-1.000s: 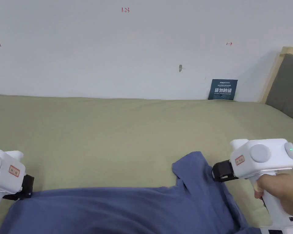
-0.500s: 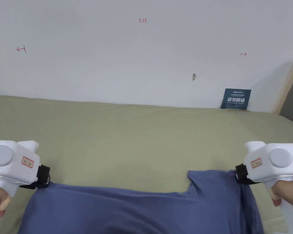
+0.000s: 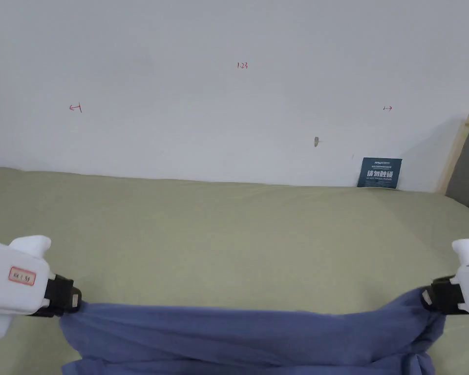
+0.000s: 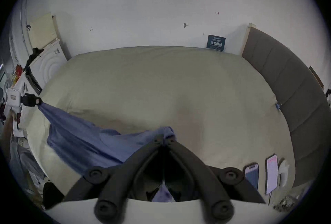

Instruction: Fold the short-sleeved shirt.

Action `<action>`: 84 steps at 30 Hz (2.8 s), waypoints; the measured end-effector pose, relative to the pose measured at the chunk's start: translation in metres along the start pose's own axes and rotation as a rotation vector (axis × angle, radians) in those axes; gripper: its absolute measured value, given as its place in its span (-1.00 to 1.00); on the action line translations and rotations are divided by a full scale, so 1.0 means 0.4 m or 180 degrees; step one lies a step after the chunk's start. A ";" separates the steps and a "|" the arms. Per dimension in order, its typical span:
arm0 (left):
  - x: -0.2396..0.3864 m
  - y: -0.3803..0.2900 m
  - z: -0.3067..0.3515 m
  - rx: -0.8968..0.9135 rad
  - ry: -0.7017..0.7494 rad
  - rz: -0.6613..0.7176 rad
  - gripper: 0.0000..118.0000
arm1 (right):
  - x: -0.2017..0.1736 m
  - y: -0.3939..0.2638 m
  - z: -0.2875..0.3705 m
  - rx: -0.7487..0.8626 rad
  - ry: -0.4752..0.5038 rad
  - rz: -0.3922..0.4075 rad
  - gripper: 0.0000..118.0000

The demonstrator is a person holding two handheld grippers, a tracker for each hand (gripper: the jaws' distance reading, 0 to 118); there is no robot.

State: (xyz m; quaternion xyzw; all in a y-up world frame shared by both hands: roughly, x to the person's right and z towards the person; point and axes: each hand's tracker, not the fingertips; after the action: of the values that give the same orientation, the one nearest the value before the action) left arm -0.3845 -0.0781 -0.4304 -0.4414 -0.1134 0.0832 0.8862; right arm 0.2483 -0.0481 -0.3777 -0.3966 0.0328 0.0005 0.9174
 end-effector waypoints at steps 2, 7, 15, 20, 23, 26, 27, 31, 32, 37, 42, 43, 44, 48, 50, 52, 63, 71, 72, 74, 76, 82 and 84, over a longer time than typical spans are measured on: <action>-0.015 -0.062 0.013 -0.0059 -0.0030 0.0041 -0.93 | 0.010 -0.058 0.016 -0.0080 0.0023 -0.0060 -1.00; -0.055 -0.220 -0.028 -0.0370 -0.0045 0.0268 -0.93 | 0.029 -0.243 -0.006 -0.0411 0.0018 -0.0358 -1.00; -0.098 -0.360 -0.123 -0.0533 0.0084 0.0551 -0.93 | 0.073 -0.401 -0.120 -0.0613 -0.0121 -0.0599 -1.00; -0.083 -0.320 -0.114 -0.0519 0.0136 0.0330 -0.43 | 0.066 -0.375 -0.125 -0.0585 -0.0070 -0.0610 -0.50; -0.058 -0.293 -0.055 -0.0533 0.0238 0.0266 0.54 | 0.054 -0.341 -0.082 -0.0635 -0.0281 -0.0452 0.72; -0.014 -0.256 0.016 -0.0254 0.0186 0.0170 0.53 | 0.016 -0.286 -0.030 -0.0329 -0.0294 -0.0346 0.62; 0.001 -0.242 0.029 -0.0162 0.0208 0.0142 0.52 | -0.001 -0.269 -0.020 -0.0291 -0.0317 -0.0323 0.62; 0.041 -0.220 0.057 0.0180 0.0136 0.0110 -0.63 | -0.059 -0.222 0.004 -0.0154 -0.0226 -0.0212 -0.95; 0.049 -0.216 0.059 0.0197 0.0111 0.0108 -1.00 | -0.077 -0.217 0.003 -0.0127 -0.0197 -0.0150 -1.00; -0.014 -0.201 0.021 0.0192 0.0065 0.0141 -1.00 | -0.132 -0.213 0.006 0.0023 -0.0248 -0.0069 -1.00; 0.006 -0.202 0.024 0.0204 0.0137 0.0137 -1.00 | -0.156 -0.214 -0.002 0.0129 -0.0224 -0.0124 -1.00; 0.001 -0.203 0.021 0.0198 0.0124 0.0124 -1.00 | -0.158 -0.217 -0.004 0.0134 -0.0203 -0.0136 -1.00; -0.012 -0.202 0.016 0.0193 0.0106 0.0101 -1.00 | -0.161 -0.219 -0.006 0.0127 -0.0190 -0.0146 -1.00; -0.126 -0.189 -0.004 -0.0037 -0.0781 0.0213 -1.00 | -0.162 -0.222 -0.002 0.0130 -0.0127 -0.0151 -1.00; -0.184 -0.194 -0.022 -0.0219 -0.1217 0.0447 -1.00 | -0.160 -0.218 0.000 0.0128 -0.0133 -0.0154 -1.00; -0.223 -0.207 -0.042 -0.0294 -0.1235 0.0443 -1.00 | -0.163 -0.225 -0.002 0.0129 -0.0127 -0.0156 -1.00; -0.338 -0.242 -0.141 -0.0297 -0.1679 0.0859 0.96 | -0.179 -0.217 -0.040 0.0049 -0.0014 -0.0137 -1.00; -0.275 -0.294 -0.255 -0.0275 -0.2025 0.0996 0.89 | -0.188 -0.219 -0.049 0.0048 0.0061 -0.0174 -1.00; -0.274 -0.298 -0.265 -0.0333 -0.2171 0.1216 0.72 | -0.189 -0.219 -0.051 0.0042 0.0076 -0.0175 -1.00; -0.240 -0.324 -0.257 -0.0455 -0.2343 0.1440 -0.12 | -0.193 -0.222 -0.052 0.0031 0.0086 -0.0173 -1.00; -0.199 -0.331 -0.255 -0.0410 -0.1644 0.1070 -0.92 | -0.195 -0.222 -0.054 0.0023 0.0103 -0.0173 -1.00; -0.230 -0.289 -0.227 0.0030 -0.1872 0.1205 -0.92 | -0.180 -0.215 -0.030 0.0050 0.0135 -0.0156 -1.00; -0.164 -0.241 -0.189 0.0102 -0.2073 0.1049 -0.92 | -0.172 -0.205 -0.024 0.0060 0.0101 -0.0133 -1.00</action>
State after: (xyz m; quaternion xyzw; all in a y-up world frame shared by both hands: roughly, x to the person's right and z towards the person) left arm -0.4223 -0.2096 -0.4056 -0.3902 -0.3156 0.3629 0.7851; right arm 0.1815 -0.1098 -0.3204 -0.3885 0.0390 -0.0252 0.9203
